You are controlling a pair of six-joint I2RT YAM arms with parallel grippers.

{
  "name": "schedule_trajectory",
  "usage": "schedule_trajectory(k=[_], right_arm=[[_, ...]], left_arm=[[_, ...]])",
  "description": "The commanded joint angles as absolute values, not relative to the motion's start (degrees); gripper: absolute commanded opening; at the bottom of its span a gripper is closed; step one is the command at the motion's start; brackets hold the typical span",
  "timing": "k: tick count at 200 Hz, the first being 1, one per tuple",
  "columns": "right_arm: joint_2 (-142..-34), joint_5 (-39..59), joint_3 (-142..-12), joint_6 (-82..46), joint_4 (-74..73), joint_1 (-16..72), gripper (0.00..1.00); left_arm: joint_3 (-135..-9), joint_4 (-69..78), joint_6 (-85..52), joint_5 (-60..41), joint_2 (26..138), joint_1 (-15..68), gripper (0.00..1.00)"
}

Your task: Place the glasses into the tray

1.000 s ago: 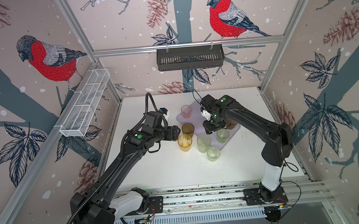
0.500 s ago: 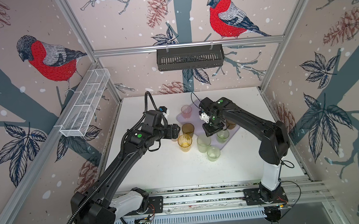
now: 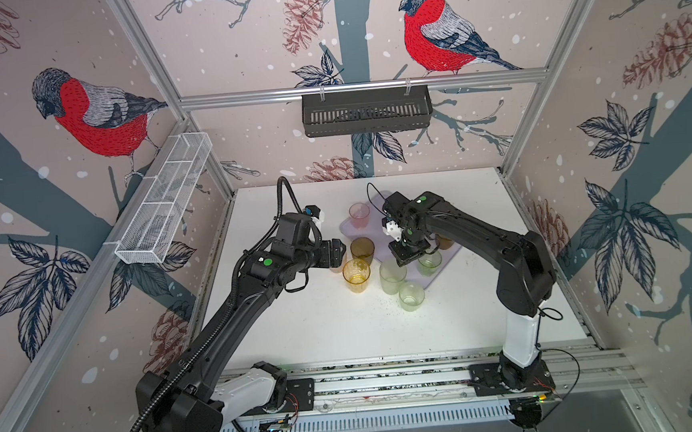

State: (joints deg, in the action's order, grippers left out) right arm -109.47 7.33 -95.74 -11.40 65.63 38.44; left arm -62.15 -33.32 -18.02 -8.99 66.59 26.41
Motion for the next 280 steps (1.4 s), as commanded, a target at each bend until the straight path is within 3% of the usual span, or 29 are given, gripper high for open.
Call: schedule_trajectory(k=[1, 111, 280], right_arm=[[-109.56, 7.91, -95.48, -10.42, 65.48, 38.41, 0.28], [-110.35, 7.84, -96.39, -10.17, 65.74, 38.32, 0.14], [-110.30, 6.33, -102.43, -10.83, 69.28, 37.20, 0.02]], left_arm=[[-62.00, -32.08, -18.05, -9.22, 66.29, 26.21, 0.84], [-61.83, -31.77, -17.50, -9.12, 66.03, 24.81, 0.84], [-61.33, -30.96, -16.88, -9.84, 65.72, 23.68, 0.84]])
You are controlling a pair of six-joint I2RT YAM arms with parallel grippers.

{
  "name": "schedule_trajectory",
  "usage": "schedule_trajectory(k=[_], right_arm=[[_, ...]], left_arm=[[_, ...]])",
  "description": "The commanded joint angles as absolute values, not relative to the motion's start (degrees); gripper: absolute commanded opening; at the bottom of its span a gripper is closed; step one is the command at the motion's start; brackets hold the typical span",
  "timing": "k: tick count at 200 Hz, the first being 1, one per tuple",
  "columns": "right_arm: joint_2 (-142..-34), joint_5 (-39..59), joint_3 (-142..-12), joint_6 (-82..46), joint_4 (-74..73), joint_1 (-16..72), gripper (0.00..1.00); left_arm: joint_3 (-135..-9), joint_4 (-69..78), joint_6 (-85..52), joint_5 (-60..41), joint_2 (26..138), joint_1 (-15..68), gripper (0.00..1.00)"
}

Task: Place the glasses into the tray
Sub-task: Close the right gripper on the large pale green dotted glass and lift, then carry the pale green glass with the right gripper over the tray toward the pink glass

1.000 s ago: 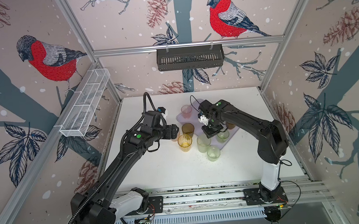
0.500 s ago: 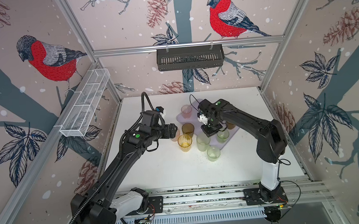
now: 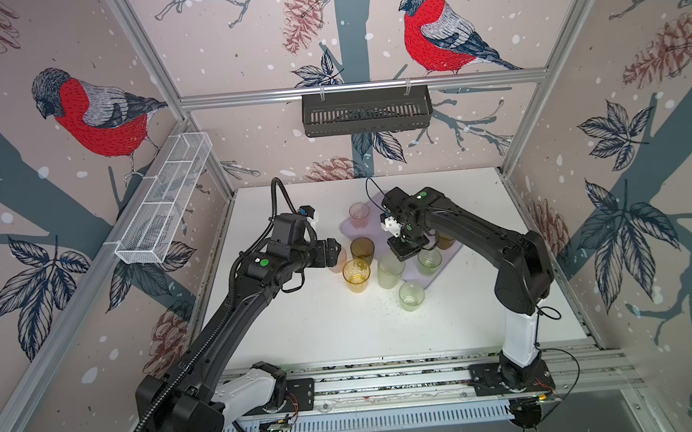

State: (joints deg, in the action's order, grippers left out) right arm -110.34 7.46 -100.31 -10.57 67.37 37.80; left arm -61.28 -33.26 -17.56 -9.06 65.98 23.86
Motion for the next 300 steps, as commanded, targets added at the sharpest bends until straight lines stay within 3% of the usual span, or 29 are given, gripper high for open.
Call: schedule_trajectory(k=[1, 71, 168, 300], right_arm=[[-110.30, 6.29, -102.50, -10.82, 69.36, 37.10, 0.02], [-111.64, 4.16, -108.71, -11.07, 71.40, 32.85, 0.02], [-123.02, -1.14, -126.78, -14.31, 74.78, 28.67, 0.01], [-130.57, -1.68, -135.87, -18.52, 63.56, 26.10, 0.01]], left_arm=[[-61.29, -30.90, -16.88, -9.84, 65.73, 23.66, 0.84], [-61.94, -30.94, -16.79, -9.23, 65.74, 23.55, 0.84], [-62.65, -31.37, -16.99, -8.85, 65.81, 23.29, 0.84], [-62.93, -33.04, -17.32, -8.00, 66.51, 23.07, 0.84]])
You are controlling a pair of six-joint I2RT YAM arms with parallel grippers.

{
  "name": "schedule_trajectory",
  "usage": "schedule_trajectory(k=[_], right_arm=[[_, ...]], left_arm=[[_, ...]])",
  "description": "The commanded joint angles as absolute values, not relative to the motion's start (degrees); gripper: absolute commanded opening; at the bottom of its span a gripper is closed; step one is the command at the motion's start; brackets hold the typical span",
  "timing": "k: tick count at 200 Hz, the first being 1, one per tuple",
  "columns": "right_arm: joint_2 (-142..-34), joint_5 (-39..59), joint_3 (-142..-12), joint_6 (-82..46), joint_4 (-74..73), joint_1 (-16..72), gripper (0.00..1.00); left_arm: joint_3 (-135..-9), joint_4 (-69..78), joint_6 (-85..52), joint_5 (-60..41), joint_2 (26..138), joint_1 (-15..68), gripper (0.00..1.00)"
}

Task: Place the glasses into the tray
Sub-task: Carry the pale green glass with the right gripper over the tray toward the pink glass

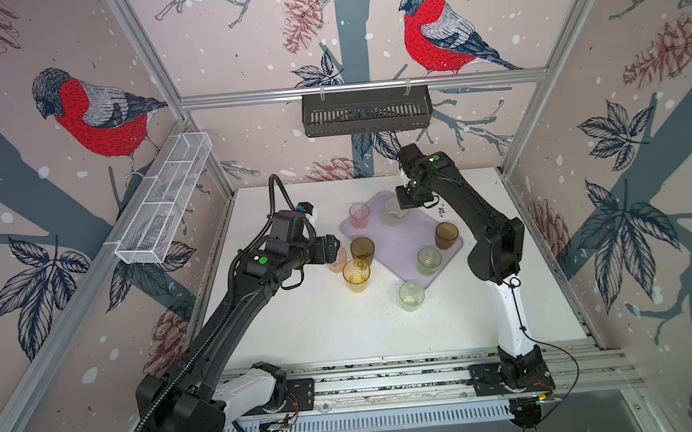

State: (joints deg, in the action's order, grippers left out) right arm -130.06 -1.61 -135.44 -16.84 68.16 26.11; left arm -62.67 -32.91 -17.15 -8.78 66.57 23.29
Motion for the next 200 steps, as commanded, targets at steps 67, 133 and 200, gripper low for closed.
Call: schedule_trajectory(k=[67, 133, 200], right_arm=[[-133.10, -2.20, -138.69, -20.53, 58.98, 25.41, 0.01], [-134.85, -1.58, -139.04, -21.16, 56.26, 24.67, 0.01], [-136.68, -1.76, -140.29, -21.38, 55.18, 23.71, 0.00]], left_arm=[[-62.78, -33.29, -18.24, -7.65, 66.55, 23.12, 0.84], [-62.74, -33.22, -19.07, -7.65, 66.87, 23.12, 0.85], [-62.47, -32.65, -19.68, -7.68, 67.19, 23.12, 0.84]])
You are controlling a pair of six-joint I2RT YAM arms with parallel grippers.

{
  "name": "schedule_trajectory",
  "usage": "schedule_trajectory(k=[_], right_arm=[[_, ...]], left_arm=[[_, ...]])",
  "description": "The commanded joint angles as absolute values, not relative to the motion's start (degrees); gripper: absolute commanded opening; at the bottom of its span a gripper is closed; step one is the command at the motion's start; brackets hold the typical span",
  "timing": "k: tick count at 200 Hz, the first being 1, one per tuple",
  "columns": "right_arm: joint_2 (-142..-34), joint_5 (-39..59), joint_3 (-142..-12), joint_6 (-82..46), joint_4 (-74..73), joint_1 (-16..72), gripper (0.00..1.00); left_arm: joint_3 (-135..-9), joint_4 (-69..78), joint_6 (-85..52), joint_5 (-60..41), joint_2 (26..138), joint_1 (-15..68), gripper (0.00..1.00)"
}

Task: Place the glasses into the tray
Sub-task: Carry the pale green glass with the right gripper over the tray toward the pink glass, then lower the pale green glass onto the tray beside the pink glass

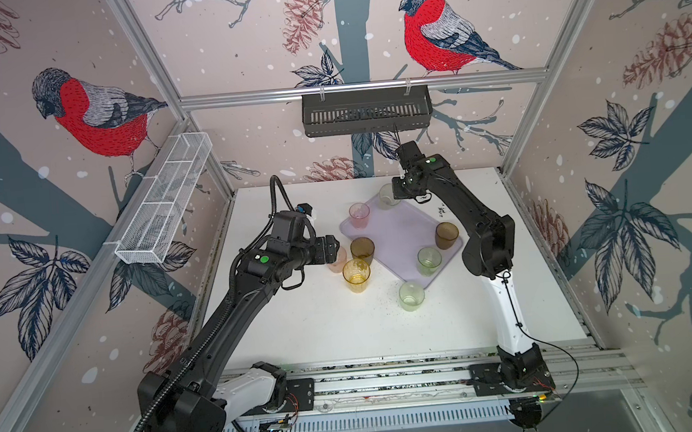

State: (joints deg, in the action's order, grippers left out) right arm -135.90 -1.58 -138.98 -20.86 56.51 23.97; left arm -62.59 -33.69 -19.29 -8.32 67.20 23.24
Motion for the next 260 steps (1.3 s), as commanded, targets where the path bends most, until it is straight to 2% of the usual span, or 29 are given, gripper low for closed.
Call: schedule_trajectory(k=[1, 260], right_arm=[[-136.72, -1.76, -140.37, -21.41, 55.23, 23.68, 0.01], [-140.19, -0.60, -140.89, -22.09, 53.51, 22.42, 0.06]], left_arm=[[-62.48, -32.63, -19.68, -7.71, 67.21, 23.12, 0.84], [-62.68, -31.29, -19.82, -7.90, 69.04, 23.11, 0.84]])
